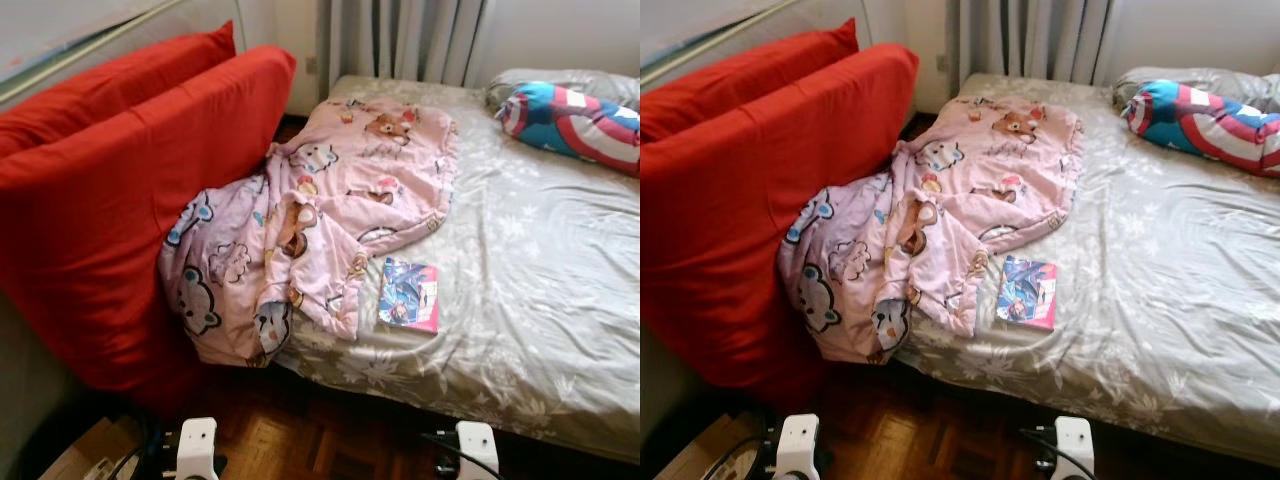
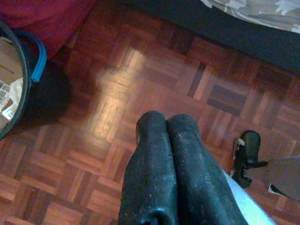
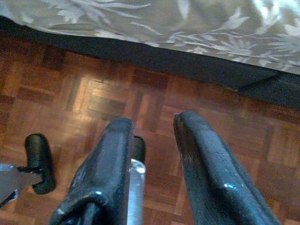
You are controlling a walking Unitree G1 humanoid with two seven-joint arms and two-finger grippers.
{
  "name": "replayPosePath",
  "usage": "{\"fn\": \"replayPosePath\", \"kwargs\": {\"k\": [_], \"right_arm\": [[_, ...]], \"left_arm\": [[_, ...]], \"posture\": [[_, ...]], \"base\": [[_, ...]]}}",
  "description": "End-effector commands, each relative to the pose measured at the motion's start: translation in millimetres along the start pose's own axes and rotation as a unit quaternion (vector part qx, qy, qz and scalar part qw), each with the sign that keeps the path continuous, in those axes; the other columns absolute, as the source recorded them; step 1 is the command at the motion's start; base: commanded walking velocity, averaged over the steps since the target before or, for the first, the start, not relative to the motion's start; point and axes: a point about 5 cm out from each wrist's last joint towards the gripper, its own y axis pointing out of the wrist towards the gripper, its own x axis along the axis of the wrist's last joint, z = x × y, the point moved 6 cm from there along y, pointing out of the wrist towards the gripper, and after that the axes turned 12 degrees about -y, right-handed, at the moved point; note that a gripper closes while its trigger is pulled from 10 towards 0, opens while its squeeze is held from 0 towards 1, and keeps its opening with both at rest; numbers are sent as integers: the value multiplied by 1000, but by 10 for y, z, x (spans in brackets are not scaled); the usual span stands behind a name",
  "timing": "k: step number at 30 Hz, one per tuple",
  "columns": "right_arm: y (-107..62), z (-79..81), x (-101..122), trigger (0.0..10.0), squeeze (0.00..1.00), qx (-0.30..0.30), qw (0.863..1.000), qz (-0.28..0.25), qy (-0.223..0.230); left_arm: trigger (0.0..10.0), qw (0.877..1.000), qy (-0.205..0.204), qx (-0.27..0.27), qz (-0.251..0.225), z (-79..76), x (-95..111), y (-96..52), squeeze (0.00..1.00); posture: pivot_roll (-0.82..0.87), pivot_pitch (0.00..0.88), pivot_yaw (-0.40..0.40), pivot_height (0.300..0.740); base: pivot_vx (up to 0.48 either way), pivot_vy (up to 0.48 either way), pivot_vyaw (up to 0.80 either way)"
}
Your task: Clean up the room
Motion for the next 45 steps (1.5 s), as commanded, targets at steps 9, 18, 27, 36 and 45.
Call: {"fn": "replayPosePath", "kwargs": {"k": [9, 18, 27, 36, 45], "right_arm": [[-38, -91, -147, 10000, 0, 0, 1000, 16, -4], [10, 105, 5, 10000, 0, 11, 1000, 6, -4], [8, 85, 7, 10000, 0, 11, 1000, 2, 2], [-1, 39, -6, 10000, 0, 10, 1000, -1, -2], [9, 120, 35, 10000, 0, 16, 1000, -6, -10]], "left_arm": [[10000, 1000, 4, -4, -3, -53, 4, 6, 0], [10000, 1000, 2, -7, -4, -65, 14, 9, 0], [10000, 1000, 2, -10, -7, -91, 26, 12, 0], [10000, 1000, 2, -12, -9, -106, 38, 14, 0], [10000, 1000, 1, -12, -7, -97, 22, 11, 0]], "posture": [[-58, 67, -6, 740], [-59, 67, -7, 740], [-60, 67, -8, 740], [-62, 69, -9, 740], [-63, 70, -11, 740]], "base": [[110, 0, 0], [252, 0, 361], [257, 0, 0], [265, 0, 0], [263, 0, 0]]}}
